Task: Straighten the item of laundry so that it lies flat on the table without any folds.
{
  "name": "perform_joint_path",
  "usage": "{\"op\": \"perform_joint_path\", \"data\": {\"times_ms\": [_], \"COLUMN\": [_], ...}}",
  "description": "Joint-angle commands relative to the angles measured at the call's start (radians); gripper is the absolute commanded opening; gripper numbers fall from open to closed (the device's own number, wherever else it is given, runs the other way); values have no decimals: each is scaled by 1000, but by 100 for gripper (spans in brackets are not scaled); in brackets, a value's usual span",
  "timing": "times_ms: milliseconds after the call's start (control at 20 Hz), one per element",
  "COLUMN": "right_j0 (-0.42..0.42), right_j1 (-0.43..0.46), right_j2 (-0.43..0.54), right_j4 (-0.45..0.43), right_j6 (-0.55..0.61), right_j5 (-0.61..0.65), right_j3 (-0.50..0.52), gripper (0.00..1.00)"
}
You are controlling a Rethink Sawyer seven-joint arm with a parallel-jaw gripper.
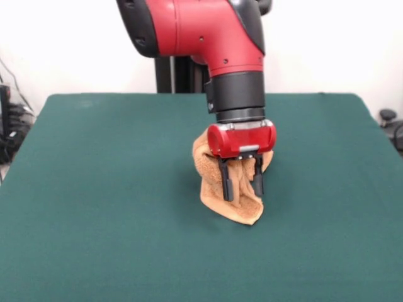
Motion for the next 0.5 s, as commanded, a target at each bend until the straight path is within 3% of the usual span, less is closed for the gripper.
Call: {"op": "perform_joint_path", "data": {"times_ms": [50,500], "right_j0": [-12,-136], "right_j1": [60,112], "right_j2": [89,277], "right_j4": [-71,-134], "right_j6": [69,33], "right_j5": [82,202], "right_j3": [-46,-21], "gripper": [100,100]}}
